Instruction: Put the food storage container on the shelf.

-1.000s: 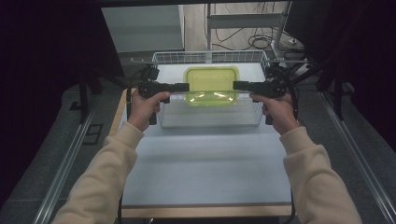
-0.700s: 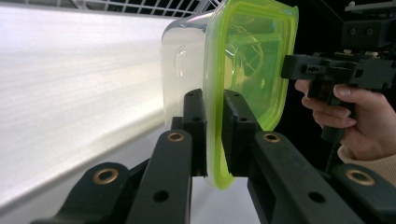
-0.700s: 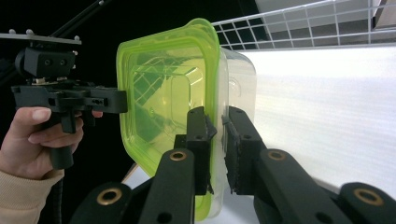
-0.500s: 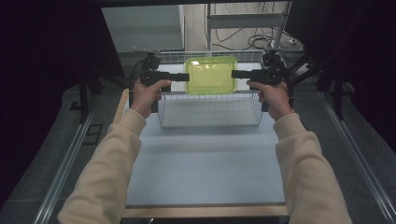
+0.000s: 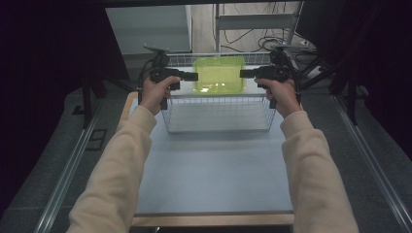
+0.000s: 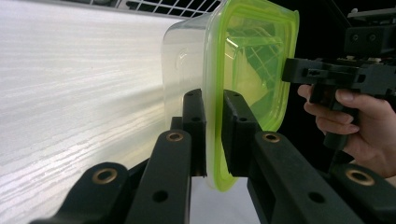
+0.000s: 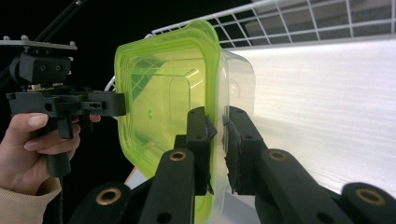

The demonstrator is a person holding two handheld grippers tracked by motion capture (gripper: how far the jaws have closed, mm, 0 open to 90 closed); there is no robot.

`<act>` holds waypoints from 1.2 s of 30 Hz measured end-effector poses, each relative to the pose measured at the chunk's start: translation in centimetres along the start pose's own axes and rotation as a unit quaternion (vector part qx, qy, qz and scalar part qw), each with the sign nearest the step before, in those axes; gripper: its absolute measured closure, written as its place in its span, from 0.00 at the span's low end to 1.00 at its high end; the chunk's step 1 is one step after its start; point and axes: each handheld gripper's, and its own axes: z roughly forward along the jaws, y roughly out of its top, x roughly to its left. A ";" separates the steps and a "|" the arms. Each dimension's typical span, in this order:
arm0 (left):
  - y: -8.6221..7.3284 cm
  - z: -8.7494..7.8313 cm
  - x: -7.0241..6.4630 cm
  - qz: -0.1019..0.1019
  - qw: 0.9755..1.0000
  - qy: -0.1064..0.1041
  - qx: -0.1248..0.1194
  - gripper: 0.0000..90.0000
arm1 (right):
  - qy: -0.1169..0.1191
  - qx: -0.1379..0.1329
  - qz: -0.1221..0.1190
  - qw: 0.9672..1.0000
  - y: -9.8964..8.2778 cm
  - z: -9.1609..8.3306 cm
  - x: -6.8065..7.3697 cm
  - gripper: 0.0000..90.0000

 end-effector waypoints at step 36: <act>-0.9 -1.5 -0.6 0.040 0.996 0.034 -0.070 0.30 | -0.056 -0.063 -0.042 0.996 -0.7 -0.7 0.5 0.47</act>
